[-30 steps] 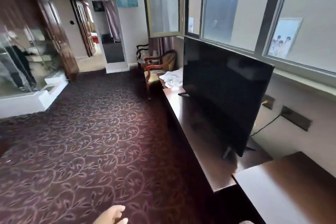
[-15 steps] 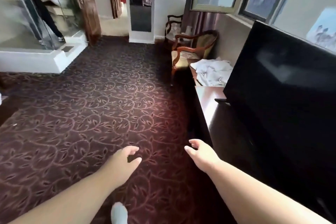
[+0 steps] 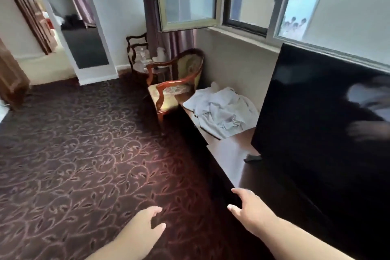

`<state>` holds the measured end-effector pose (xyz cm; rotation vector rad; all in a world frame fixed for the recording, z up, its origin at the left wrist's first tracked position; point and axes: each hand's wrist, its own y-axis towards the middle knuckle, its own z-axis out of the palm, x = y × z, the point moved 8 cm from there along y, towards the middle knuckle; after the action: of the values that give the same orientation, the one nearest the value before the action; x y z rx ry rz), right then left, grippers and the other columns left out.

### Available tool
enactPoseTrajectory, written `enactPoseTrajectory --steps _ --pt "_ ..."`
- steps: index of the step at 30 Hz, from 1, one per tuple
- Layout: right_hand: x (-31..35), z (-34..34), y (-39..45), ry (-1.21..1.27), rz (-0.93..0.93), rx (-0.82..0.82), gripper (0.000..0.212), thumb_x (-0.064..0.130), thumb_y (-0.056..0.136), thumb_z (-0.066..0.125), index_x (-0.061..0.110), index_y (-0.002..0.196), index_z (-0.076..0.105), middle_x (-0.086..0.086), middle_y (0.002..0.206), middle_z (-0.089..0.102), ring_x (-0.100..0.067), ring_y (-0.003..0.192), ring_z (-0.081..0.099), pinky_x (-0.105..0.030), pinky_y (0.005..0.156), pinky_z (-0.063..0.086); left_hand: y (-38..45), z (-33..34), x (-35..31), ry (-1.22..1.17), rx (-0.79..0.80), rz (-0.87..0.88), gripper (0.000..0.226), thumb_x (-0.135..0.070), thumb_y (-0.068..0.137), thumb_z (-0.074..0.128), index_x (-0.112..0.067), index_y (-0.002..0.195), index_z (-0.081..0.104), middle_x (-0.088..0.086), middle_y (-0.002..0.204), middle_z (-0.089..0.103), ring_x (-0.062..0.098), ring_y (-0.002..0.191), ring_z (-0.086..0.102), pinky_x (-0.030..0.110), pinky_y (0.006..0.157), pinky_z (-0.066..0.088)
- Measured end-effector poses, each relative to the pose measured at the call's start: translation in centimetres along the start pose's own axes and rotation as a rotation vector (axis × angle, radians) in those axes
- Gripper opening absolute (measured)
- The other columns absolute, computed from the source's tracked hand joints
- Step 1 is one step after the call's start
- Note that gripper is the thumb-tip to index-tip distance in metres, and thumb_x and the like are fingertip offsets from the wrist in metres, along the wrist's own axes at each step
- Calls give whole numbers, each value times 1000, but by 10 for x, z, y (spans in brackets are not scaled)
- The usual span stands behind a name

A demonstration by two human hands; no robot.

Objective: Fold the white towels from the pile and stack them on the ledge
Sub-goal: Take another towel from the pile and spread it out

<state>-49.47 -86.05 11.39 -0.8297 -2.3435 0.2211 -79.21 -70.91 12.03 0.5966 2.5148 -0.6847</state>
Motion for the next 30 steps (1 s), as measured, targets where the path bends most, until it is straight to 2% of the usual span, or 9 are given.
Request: enactPoseTrajectory --steps 4,8,12,15,18,22,24,27,30 --pt "-17 -12 108 117 107 -14 72 52 85 62 31 150 37 5 148 46 -13 134 47 -25 109 36 137 -29 -30 90 64 44 66 -52 82 65 -44 140 36 -11 134 53 -5 121 50 13 100 33" --pt "-31 -48 243 119 181 1 76 52 89 59 25 154 30 -1 154 39 -17 140 40 -28 112 33 270 -56 -64 142 129 29 75 -49 83 67 -34 147 31 -4 140 50 -4 126 48 6 97 30" --pt "-16 -113 367 68 208 30 73 50 93 58 23 154 30 -3 155 38 -21 139 42 -29 108 35 377 -96 -118 256 142 35 73 -54 81 62 -41 146 32 -9 142 49 0 128 47 21 108 35" --pt "0 -155 441 40 215 32 73 50 92 59 22 153 31 -8 152 41 -25 138 43 -31 107 37 445 -110 -167 258 145 107 65 -48 88 58 -40 147 33 -6 145 44 6 131 45 26 110 34" --pt "7 -171 497 24 200 59 77 50 91 62 22 154 30 -9 154 38 -25 140 40 -31 110 34 515 -103 -207 272 169 162 63 -44 91 59 -36 148 33 -2 146 43 12 133 44 28 111 34" --pt "-3 -177 557 -30 234 103 79 56 88 61 26 154 29 -9 152 39 -30 137 42 -38 110 37 606 -76 -242 297 287 187 64 -43 91 59 -34 148 33 2 147 42 19 127 49 33 106 41" --pt "-13 -177 585 -50 276 122 80 58 88 61 26 154 29 -9 150 40 -31 134 44 -38 109 39 658 -62 -259 333 341 226 65 -43 91 60 -31 149 34 2 148 41 20 131 46 32 107 39" --pt "-29 -178 632 -2 365 114 80 57 88 62 28 154 29 -8 151 37 -29 134 44 -36 110 38 750 -42 -283 373 395 277 64 -42 91 59 -31 149 35 4 146 43 23 125 49 33 104 42" --pt "-40 -175 685 83 482 115 78 56 89 61 33 155 26 -7 158 27 -29 138 41 -37 111 37 843 -13 -299 409 458 299 59 -41 94 55 -32 148 36 9 147 40 28 128 46 28 101 39"
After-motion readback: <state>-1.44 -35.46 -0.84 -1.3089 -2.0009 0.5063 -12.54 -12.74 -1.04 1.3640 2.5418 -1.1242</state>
